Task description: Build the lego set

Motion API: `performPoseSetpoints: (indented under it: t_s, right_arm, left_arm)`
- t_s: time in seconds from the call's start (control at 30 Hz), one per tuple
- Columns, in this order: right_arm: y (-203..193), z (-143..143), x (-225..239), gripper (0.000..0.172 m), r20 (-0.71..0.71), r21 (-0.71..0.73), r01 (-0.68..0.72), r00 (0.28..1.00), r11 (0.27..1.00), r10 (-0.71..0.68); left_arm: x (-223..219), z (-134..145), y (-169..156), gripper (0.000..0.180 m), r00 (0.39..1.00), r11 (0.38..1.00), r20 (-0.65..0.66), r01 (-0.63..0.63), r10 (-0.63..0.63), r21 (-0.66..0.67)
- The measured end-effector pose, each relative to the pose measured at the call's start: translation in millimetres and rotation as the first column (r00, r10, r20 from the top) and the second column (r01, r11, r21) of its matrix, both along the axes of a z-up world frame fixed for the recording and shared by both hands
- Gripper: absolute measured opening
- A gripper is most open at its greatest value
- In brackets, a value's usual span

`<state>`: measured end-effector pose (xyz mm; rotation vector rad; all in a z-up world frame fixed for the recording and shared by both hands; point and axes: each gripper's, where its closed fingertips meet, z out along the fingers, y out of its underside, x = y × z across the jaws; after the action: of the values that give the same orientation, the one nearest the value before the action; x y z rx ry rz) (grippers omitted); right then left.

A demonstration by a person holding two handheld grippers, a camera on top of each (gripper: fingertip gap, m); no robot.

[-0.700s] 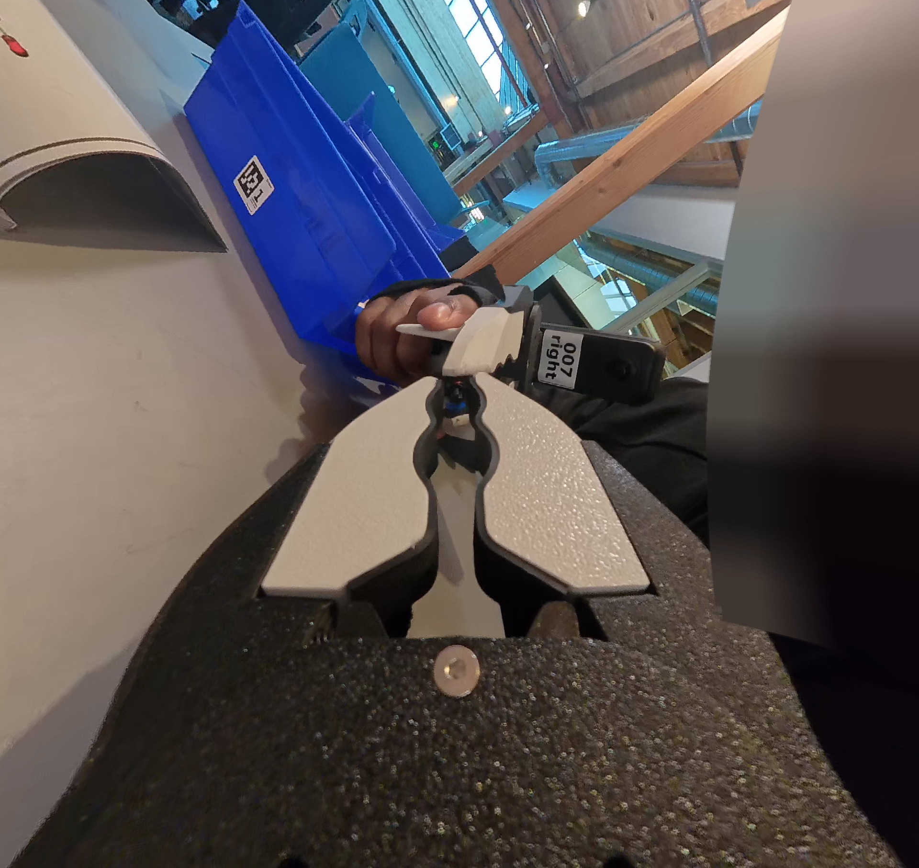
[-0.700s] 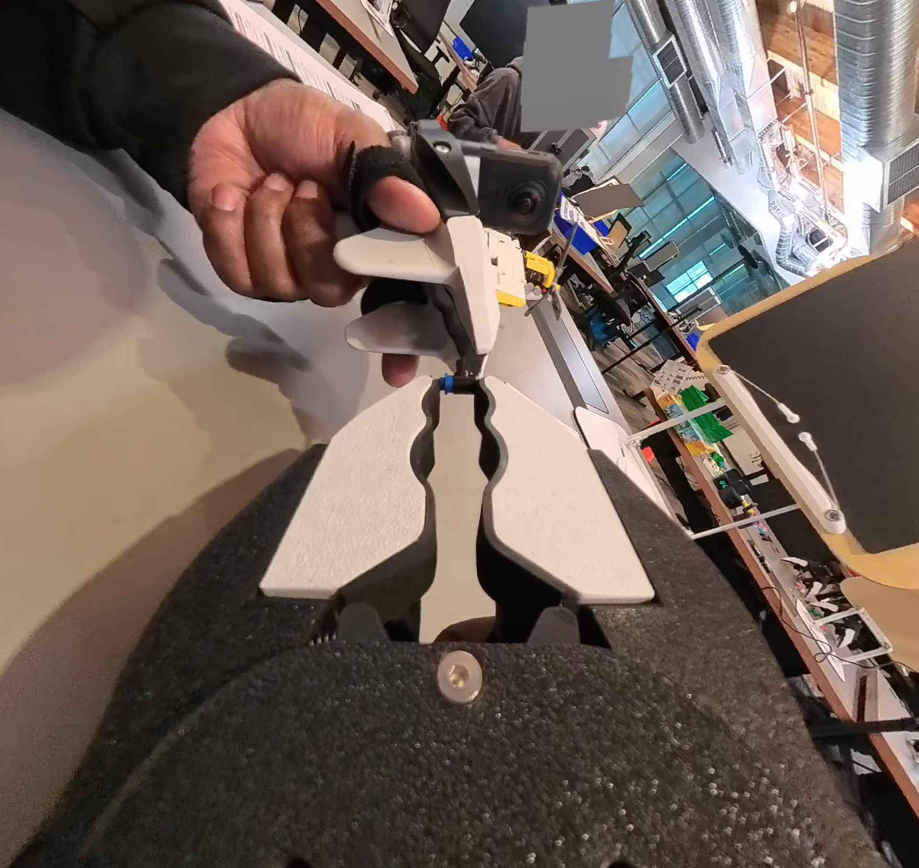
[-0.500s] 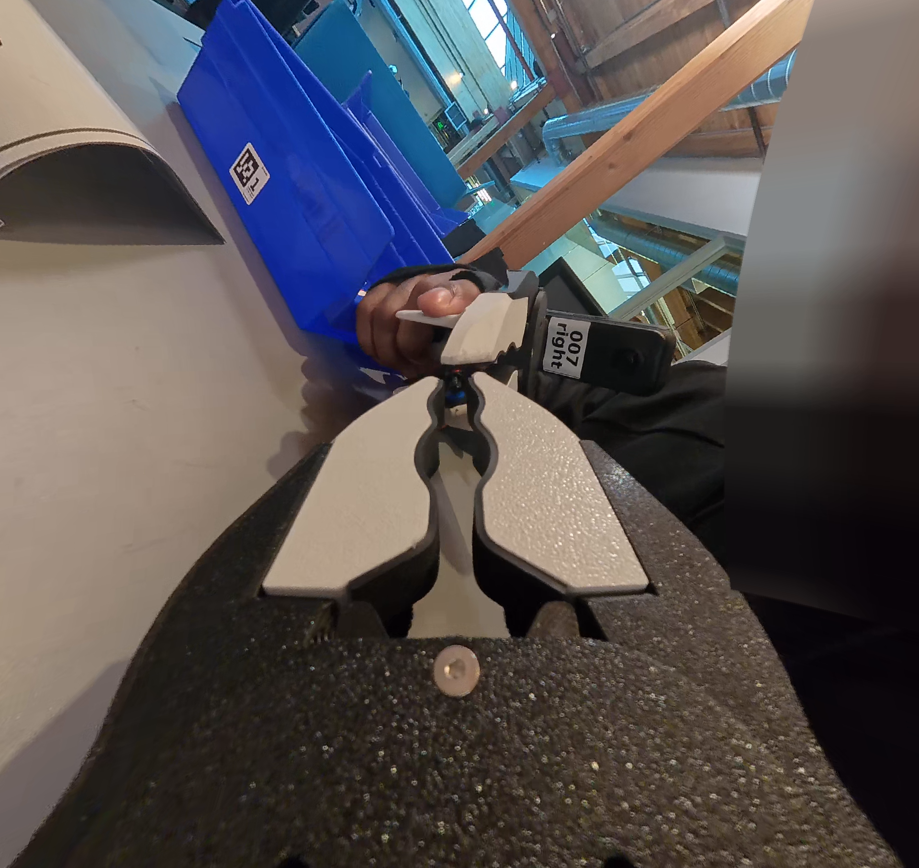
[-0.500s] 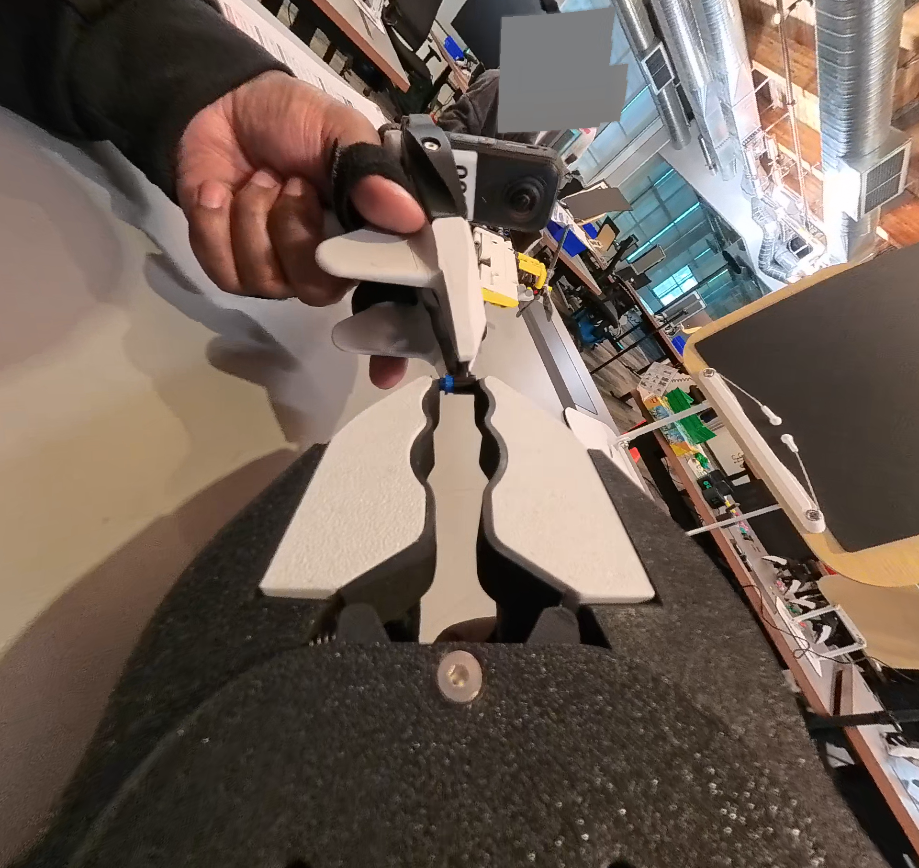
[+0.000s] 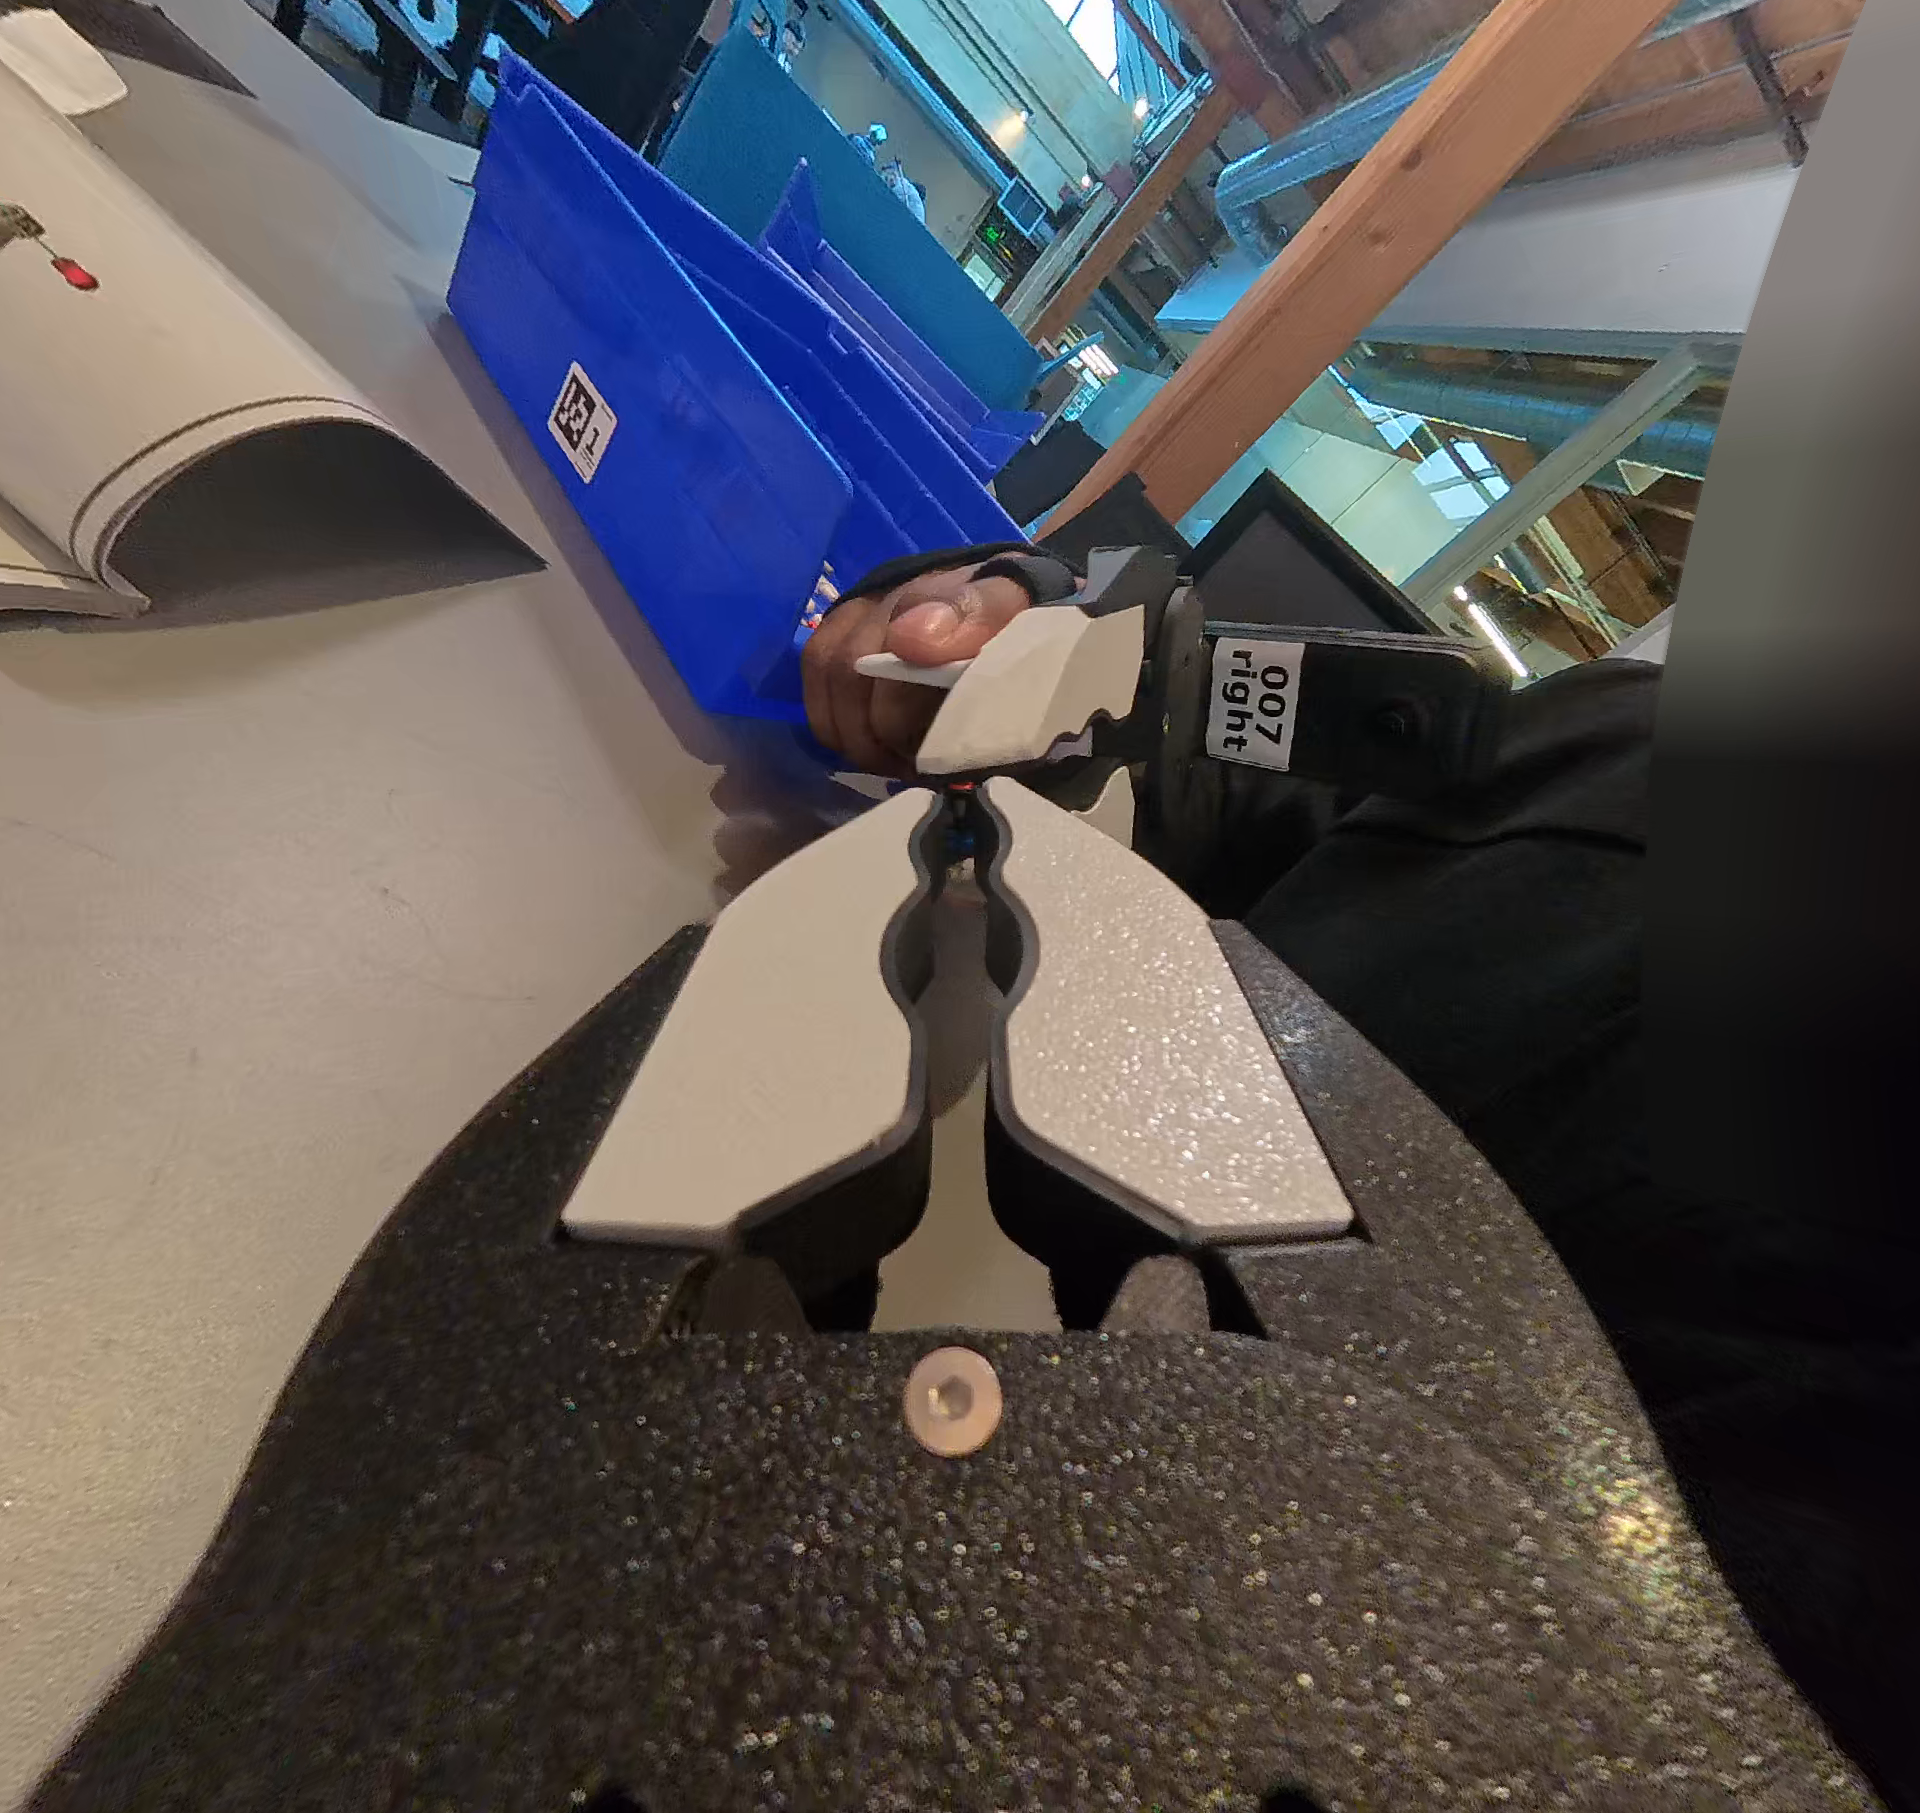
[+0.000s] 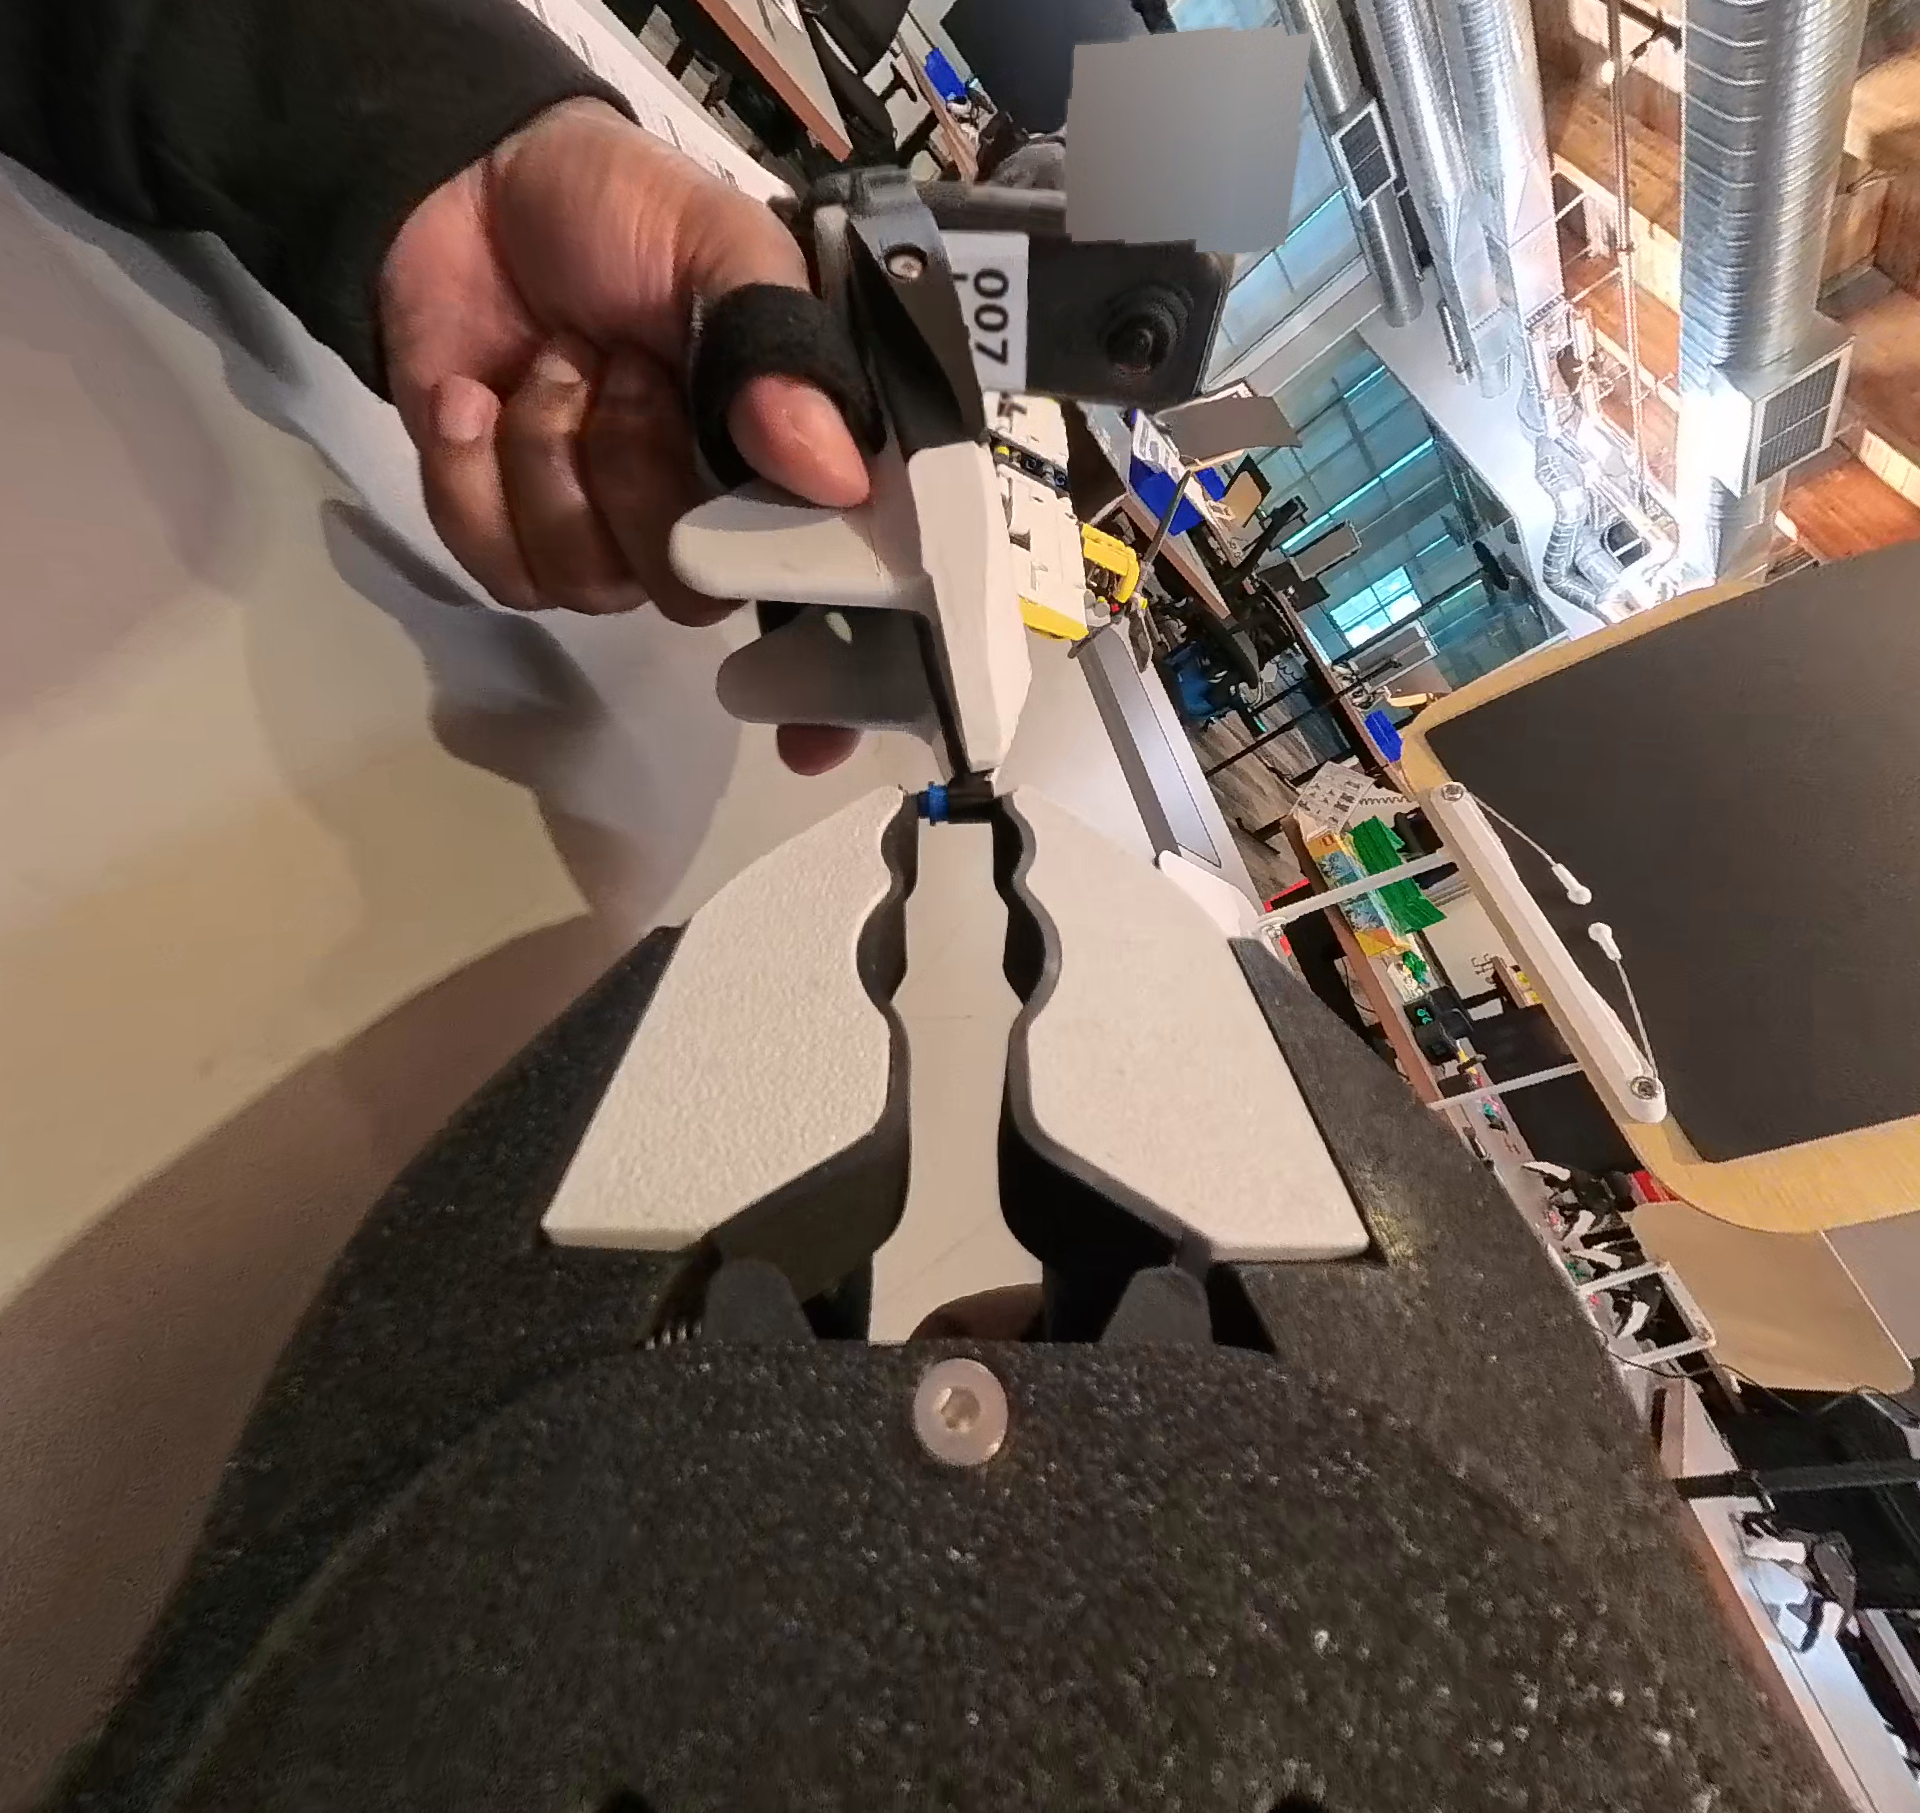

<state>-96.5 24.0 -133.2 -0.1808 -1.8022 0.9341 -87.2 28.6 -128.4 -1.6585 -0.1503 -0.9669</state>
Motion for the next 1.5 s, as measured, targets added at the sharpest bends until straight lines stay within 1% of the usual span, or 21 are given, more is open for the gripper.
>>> performPoseSetpoints:
  t_s: [0.1,0.43,0.77,0.87,0.97,1.03,1.1,1.17,1.23,1.3,1.4,1.43,1.5]
  right_arm:
    - [2,-2,-3,0.014,0.005,0.011,0.027,1.000,1.000,-0.027]
    - [2,-2,-3,0.013,0.007,0.003,0.028,1.000,1.000,-0.028]
    - [5,1,-4,0.017,0.047,-0.037,0.057,0.997,0.998,-0.055]
    - [14,6,2,0.019,0.055,-0.031,0.108,0.993,0.994,-0.106]
    - [36,13,25,0.019,0.083,-0.044,0.204,0.976,0.978,-0.200]
    - [54,7,46,0.019,0.154,-0.074,0.266,0.955,0.961,-0.252]
    - [68,-7,68,0.019,0.271,-0.115,0.320,0.921,0.940,-0.281]
    - [73,-25,87,0.019,0.406,-0.134,0.348,0.873,0.928,-0.269]
    - [68,-44,100,0.019,0.520,-0.120,0.351,0.819,0.928,-0.243]
    - [67,-63,106,0.021,0.582,-0.050,0.360,0.768,0.932,-0.266]
    - [72,-86,111,0.026,0.637,0.067,0.373,0.697,0.925,-0.328]
    - [74,-90,112,0.028,0.655,0.074,0.386,0.676,0.920,-0.337]
    - [75,-95,113,0.029,0.714,0.033,0.411,0.628,0.911,-0.309]
  left_arm:
    - [2,1,0,0.004,1.000,1.000,-0.004,0.003,-0.003,0.013]
    - [0,2,0,0.004,1.000,1.000,-0.007,-0.014,0.014,0.023]
    - [-8,7,0,0.004,0.998,0.997,-0.017,-0.063,0.064,0.055]
    - [-11,6,0,0.004,0.997,0.995,-0.027,-0.077,0.078,0.058]
    - [-14,0,1,0.004,0.994,0.995,-0.053,-0.094,0.096,0.041]
    - [-14,-3,1,0.004,0.994,0.995,-0.060,-0.094,0.095,0.025]
    - [-13,-5,2,0.004,0.993,0.995,-0.072,-0.093,0.094,0.020]
    - [-12,-9,4,0.004,0.993,0.996,-0.079,-0.088,0.088,0.006]
    - [-10,-13,5,0.004,0.994,0.997,-0.076,-0.079,0.078,-0.009]
    - [-7,-15,6,0.004,0.994,0.997,-0.087,-0.071,0.069,-0.015]
    - [-5,-16,6,0.004,0.991,0.998,-0.117,-0.068,0.066,-0.017]
    - [-4,-17,6,0.004,0.990,0.998,-0.123,-0.066,0.063,-0.021]
    - [-4,-18,6,0.004,0.991,0.998,-0.124,-0.061,0.057,-0.031]
